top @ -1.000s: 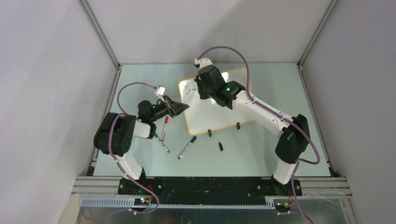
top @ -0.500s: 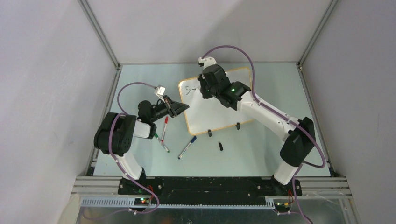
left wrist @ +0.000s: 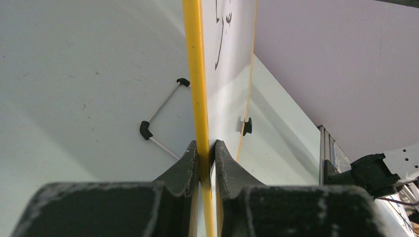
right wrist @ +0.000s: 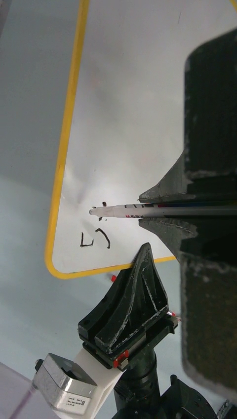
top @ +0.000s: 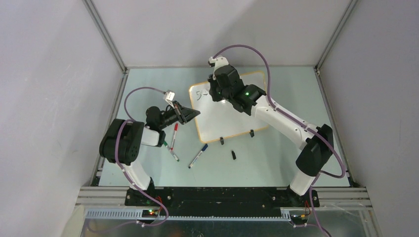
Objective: Write a sentence on the whiteboard
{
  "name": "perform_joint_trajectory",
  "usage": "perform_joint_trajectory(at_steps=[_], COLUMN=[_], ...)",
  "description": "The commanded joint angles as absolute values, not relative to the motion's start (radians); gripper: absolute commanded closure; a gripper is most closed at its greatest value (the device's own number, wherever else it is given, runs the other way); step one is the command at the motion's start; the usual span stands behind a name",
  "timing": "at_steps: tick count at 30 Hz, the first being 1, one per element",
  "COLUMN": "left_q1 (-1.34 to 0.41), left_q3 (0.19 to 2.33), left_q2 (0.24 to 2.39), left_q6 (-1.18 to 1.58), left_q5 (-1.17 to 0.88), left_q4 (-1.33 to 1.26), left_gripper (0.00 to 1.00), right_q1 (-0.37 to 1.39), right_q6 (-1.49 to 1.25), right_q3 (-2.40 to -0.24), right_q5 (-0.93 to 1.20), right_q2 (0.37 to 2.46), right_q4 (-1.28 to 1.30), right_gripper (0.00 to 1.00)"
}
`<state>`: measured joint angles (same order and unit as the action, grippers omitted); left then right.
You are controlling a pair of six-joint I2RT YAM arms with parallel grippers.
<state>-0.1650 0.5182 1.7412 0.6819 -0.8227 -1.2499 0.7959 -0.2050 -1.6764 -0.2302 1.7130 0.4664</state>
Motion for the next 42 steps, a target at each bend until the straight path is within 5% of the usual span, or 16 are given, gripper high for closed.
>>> perform_joint_trajectory(at_steps=[1,42], left_q1=[-0.161,-0.162], left_q3=[0.526,0.523], left_q2=[1.754,1.764], left_q6=[0.622,0.635], left_q5=[-0.802,-0.813], left_q4=[-1.256,-1.285], left_gripper=[1.0,1.0], right_q1=[0.804,0.798], right_q6=[-0.192,-0.205], right_q3=[-1.742,-1.749], right_q5=[-0.231,-0.25], right_q2=[1.738,1.787], right_q4=[0.458,0.491], right_gripper=[1.0,1.0])
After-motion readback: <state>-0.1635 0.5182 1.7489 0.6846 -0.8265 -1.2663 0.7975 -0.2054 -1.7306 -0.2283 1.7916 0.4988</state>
